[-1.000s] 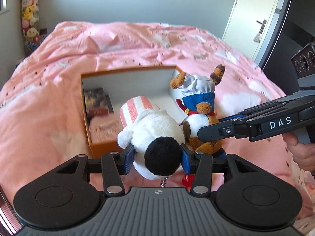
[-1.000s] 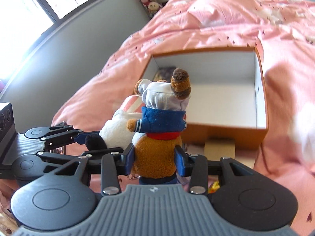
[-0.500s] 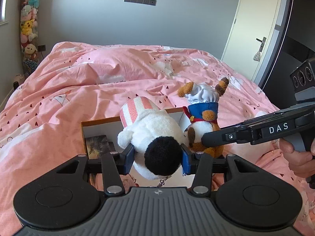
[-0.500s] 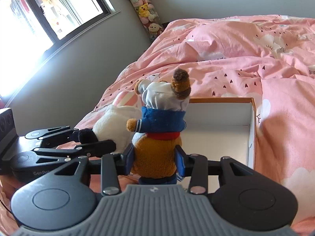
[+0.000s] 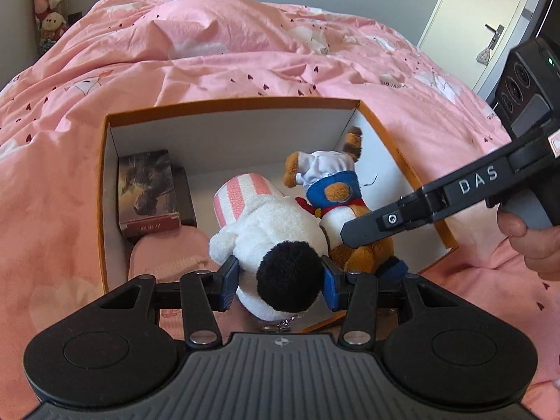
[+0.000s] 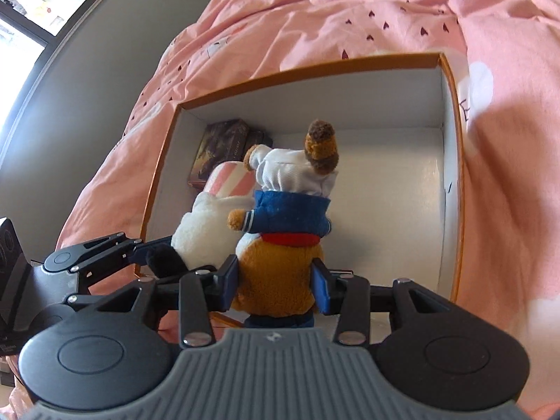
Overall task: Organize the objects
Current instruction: 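Lower both plushes into the shoebox and open both tools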
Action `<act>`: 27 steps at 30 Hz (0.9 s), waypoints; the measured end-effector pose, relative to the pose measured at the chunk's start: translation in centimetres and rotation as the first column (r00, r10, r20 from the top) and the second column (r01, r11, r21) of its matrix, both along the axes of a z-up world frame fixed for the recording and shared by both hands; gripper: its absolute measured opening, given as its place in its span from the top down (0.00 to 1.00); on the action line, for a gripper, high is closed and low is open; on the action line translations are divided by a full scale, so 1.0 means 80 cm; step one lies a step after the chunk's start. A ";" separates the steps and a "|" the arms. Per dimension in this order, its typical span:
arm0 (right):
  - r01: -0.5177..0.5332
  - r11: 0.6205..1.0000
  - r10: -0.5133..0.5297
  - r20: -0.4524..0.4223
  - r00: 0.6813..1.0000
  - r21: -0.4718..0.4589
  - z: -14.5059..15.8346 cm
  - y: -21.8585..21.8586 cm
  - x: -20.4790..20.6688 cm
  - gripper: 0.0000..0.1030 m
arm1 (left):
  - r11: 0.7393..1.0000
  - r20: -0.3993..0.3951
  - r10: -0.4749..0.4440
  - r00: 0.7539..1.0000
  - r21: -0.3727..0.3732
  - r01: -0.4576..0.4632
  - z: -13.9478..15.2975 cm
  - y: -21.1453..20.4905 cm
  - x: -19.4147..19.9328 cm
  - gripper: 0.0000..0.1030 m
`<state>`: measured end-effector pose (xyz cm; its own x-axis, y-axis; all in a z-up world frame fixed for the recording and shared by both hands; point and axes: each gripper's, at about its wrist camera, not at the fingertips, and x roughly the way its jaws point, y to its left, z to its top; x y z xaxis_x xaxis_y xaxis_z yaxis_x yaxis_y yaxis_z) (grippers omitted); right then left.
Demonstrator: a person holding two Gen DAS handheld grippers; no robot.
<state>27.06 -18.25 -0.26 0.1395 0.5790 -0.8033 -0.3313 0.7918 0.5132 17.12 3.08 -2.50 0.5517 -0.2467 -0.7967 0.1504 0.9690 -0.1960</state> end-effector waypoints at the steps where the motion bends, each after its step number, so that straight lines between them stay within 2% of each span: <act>1: -0.006 1.000 0.006 -0.020 1.000 0.005 -0.005 0.001 0.004 0.56 | 1.000 -0.006 -0.001 1.000 0.015 0.001 -0.004 -0.003 0.001 0.48; 10: -0.041 0.998 0.037 -0.101 0.994 -0.037 -0.040 0.022 0.025 0.55 | 0.994 -0.038 -0.025 0.999 0.106 0.029 -0.026 -0.018 0.005 0.48; 19: -0.033 0.995 0.021 -0.134 0.991 -0.090 -0.072 0.031 0.029 0.55 | 0.992 -0.100 -0.013 0.995 0.121 0.025 -0.045 -0.024 0.020 0.47; 27: -0.040 0.989 0.021 -0.130 0.991 -0.141 -0.087 0.045 0.034 0.54 | 0.992 -0.114 -0.019 0.993 0.118 0.033 -0.054 -0.024 0.025 0.46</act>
<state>29.80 -14.61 -7.20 0.0142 0.4596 -0.8880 -0.2954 0.8504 0.4354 19.14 1.17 -6.85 0.4512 -0.1591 -0.8781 0.1594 0.9825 -0.0961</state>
